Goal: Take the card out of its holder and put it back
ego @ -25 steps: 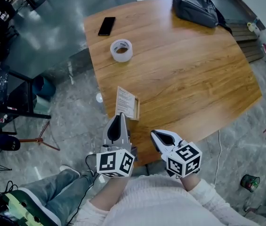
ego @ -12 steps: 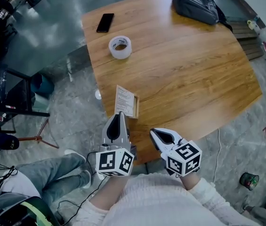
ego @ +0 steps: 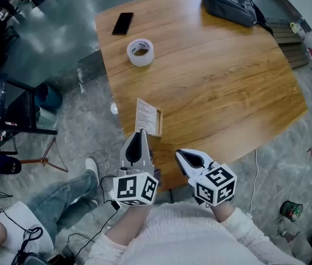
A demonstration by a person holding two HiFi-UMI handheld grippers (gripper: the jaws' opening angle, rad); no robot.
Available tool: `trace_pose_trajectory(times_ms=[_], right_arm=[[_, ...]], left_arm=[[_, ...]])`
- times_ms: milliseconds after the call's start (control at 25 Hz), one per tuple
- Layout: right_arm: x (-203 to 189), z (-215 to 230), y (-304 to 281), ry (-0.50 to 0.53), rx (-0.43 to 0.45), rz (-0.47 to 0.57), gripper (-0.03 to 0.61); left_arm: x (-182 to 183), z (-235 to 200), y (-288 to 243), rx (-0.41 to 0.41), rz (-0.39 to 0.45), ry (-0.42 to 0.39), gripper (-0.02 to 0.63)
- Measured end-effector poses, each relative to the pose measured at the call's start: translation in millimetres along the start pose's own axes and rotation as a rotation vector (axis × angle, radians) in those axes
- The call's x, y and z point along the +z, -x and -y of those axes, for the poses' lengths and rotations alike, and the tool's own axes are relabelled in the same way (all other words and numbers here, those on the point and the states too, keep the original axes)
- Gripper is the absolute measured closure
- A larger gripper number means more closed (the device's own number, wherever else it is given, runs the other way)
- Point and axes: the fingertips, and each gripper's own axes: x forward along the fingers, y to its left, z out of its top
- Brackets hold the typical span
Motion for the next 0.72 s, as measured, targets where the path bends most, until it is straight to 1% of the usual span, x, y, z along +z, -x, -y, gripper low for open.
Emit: trace_pose_trajectory(times_ms=[320,720], right_arm=[[-5,2,0,-0.012,-0.004,-0.009,0.58],[-14,6,-2,-0.031,-0.006,-0.032,0.58]], left_arm=[[-11,-2,-3,0.006,-0.019,0.001,0.595],[-26,0,-8,0.005,-0.05,-0.019,0.595]])
